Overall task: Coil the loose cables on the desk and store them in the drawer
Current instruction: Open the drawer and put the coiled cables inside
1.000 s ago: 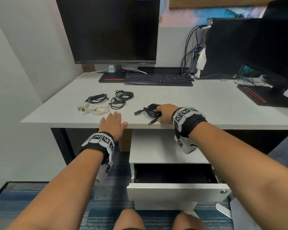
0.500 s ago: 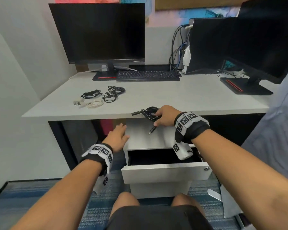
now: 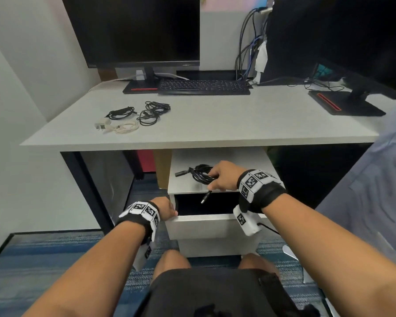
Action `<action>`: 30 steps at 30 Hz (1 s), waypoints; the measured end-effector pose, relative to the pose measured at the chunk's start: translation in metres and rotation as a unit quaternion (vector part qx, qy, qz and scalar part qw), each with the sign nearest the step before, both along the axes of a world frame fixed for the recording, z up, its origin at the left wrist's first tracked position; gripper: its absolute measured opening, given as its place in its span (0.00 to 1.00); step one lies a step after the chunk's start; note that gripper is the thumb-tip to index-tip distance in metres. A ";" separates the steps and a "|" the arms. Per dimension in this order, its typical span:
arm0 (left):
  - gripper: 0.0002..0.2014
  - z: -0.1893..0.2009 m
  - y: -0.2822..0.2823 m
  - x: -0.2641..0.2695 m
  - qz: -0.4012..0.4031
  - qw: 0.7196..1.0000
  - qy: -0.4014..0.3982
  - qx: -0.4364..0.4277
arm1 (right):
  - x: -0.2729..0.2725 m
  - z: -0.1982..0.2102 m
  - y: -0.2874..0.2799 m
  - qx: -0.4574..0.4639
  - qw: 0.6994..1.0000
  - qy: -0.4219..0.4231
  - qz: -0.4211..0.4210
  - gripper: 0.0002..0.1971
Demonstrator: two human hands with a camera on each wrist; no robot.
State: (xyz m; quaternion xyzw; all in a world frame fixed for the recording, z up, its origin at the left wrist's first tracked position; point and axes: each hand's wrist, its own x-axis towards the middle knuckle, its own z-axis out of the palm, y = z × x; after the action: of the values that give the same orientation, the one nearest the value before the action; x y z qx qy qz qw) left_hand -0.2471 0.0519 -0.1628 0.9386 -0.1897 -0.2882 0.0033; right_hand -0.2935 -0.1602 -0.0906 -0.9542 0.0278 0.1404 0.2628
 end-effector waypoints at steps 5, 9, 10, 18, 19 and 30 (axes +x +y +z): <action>0.17 0.002 0.008 0.001 0.081 0.989 0.099 -0.070 | 0.006 -0.022 0.001 0.016 0.998 0.066 -0.001 0.12; 0.17 0.002 0.016 0.001 0.170 0.955 0.204 -0.133 | 0.009 -0.034 0.004 0.055 0.991 0.124 0.020 0.14; 0.16 0.001 0.018 0.003 0.178 0.952 0.211 -0.135 | 0.009 -0.037 0.006 0.051 0.988 0.142 0.029 0.12; 0.18 -0.002 0.013 0.031 0.145 0.981 -0.036 -0.123 | 0.019 -0.060 0.012 -0.011 0.976 0.209 0.051 0.20; 0.18 -0.006 0.011 0.036 0.163 0.976 -0.052 -0.137 | 0.023 -0.063 0.012 -0.021 0.976 0.212 0.054 0.21; 0.31 -0.026 -0.005 0.079 0.169 0.962 -0.042 -0.211 | 0.060 -0.101 0.023 -0.103 0.959 0.242 0.109 0.20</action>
State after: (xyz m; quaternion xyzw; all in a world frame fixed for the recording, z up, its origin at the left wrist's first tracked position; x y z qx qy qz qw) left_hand -0.1678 0.0465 -0.1888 0.9461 -0.0845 -0.1975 0.2422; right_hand -0.2335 -0.1372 -0.1920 -0.9110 0.0004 0.3909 0.1318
